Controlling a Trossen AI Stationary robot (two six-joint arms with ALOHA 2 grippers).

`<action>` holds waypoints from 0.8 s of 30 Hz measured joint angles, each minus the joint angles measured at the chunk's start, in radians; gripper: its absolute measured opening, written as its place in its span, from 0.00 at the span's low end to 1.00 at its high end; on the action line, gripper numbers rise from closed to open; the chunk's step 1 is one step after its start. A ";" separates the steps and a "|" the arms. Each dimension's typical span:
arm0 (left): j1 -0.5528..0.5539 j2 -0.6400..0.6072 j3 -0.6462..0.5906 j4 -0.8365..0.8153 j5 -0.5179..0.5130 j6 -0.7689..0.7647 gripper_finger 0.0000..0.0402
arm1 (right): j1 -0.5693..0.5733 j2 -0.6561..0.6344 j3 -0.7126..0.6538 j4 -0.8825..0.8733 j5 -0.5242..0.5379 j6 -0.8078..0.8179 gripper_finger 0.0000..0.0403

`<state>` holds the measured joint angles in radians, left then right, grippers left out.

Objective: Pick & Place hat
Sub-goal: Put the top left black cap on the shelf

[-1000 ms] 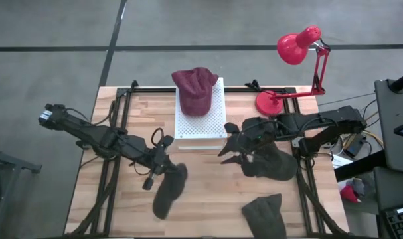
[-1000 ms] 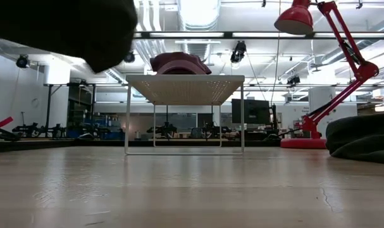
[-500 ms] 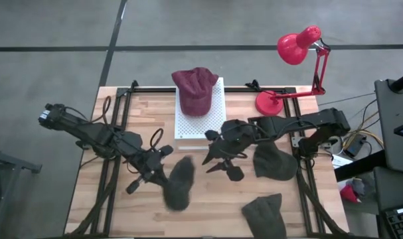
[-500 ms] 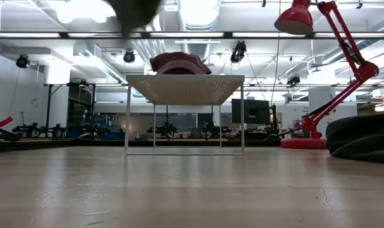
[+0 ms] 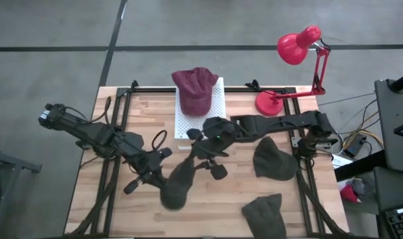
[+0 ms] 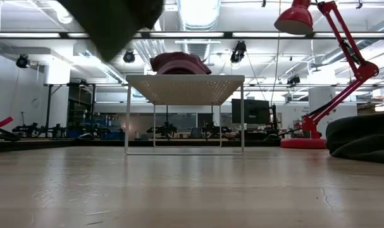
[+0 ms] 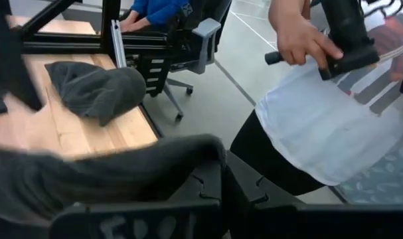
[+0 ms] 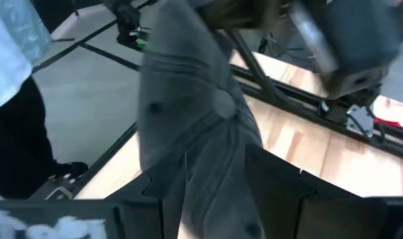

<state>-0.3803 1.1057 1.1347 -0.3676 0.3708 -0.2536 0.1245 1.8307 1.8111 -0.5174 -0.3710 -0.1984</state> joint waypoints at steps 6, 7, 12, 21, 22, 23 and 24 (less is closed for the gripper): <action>-0.001 0.000 0.000 0.000 0.023 -0.019 0.00 | -0.052 0.092 0.069 -0.005 -0.022 -0.012 0.36; -0.001 0.000 0.000 -0.001 0.031 -0.026 0.00 | -0.057 0.107 0.080 -0.010 -0.046 -0.021 0.36; -0.002 0.000 -0.001 -0.006 0.060 -0.043 0.00 | -0.075 0.186 0.161 -0.035 -0.197 -0.049 0.37; -0.002 0.000 -0.001 -0.016 0.085 -0.062 0.00 | -0.074 0.299 0.303 -0.062 -0.247 -0.094 0.33; -0.002 0.000 -0.001 -0.025 0.085 -0.062 0.00 | -0.074 0.309 0.317 -0.074 -0.287 -0.094 0.32; -0.002 0.000 -0.001 -0.032 0.085 -0.062 0.00 | -0.074 0.317 0.327 -0.084 -0.334 -0.094 0.31; -0.002 0.000 -0.001 -0.040 0.085 -0.062 0.00 | -0.074 0.327 0.334 -0.091 -0.384 -0.093 0.30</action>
<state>-0.3820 1.1053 1.1336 -0.4078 0.4561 -0.3157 0.0509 2.1574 2.1450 -0.6089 -0.7547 -0.2910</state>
